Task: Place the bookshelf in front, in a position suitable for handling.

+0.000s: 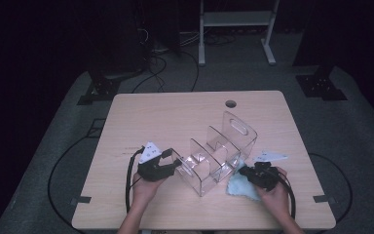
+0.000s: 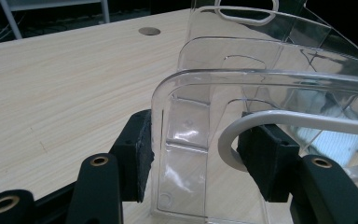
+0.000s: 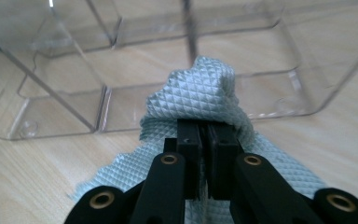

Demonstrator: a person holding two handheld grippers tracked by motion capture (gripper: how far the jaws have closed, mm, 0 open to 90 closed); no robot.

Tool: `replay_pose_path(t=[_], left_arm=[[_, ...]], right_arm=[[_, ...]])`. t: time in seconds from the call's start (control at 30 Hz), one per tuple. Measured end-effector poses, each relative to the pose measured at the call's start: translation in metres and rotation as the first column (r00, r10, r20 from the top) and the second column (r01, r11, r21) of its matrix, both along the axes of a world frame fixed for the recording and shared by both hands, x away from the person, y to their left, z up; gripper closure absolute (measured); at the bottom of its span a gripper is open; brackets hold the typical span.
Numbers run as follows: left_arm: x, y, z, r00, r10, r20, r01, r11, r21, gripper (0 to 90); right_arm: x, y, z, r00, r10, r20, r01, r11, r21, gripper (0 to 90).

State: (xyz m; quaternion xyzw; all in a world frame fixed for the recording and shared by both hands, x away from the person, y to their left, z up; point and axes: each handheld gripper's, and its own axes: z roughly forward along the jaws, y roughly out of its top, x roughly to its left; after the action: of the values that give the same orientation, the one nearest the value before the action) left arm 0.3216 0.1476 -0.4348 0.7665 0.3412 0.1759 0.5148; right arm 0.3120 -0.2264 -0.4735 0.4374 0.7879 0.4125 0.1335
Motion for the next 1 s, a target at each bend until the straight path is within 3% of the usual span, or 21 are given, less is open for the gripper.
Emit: replay_pose_path(t=[0.23, 0.4, 0.43, 0.6, 0.87, 1.0], left_arm=[[0.0, 0.0, 0.0, 1.0, 0.0, 0.0, 0.0, 1.0, -0.001, 46.0], [0.0, 0.0, 0.0, 1.0, 0.001, 0.0, -0.001, 1.0, -0.003, 46.1], [0.0, 0.0, 0.0, 1.0, 0.001, 0.001, -0.001, 1.0, -0.003, 46.1], [0.0, 0.0, 0.0, 1.0, 0.001, 0.001, -0.001, 1.0, -0.002, 46.1], [0.0, 0.0, 0.0, 1.0, -0.001, 0.001, 0.001, 1.0, -0.003, 46.0], [0.0, 0.0, 0.0, 1.0, 0.0, -0.002, 0.0, 1.0, -0.006, 46.0]], right_arm=[[0.006, -0.033, 0.025, 0.9936, -0.101, 0.051, 0.098, 0.993, 0.062, 85.4], [0.018, -0.044, 0.033, 0.9865, -0.146, 0.075, 0.14, 0.987, 0.073, 85.4], [0.026, -0.044, 0.033, 0.985, -0.152, 0.082, 0.148, 0.987, 0.054, 85.3], [0.038, -0.037, 0.025, 0.9849, -0.156, 0.076, 0.154, 0.988, 0.028, 85.3], [0.048, -0.037, -0.005, 0.988, -0.155, -0.002, 0.155, 0.988, -0.014, 85.3], [0.045, -0.043, -0.011, 0.9878, -0.154, -0.023, 0.154, 0.988, 0.006, 85.1]])
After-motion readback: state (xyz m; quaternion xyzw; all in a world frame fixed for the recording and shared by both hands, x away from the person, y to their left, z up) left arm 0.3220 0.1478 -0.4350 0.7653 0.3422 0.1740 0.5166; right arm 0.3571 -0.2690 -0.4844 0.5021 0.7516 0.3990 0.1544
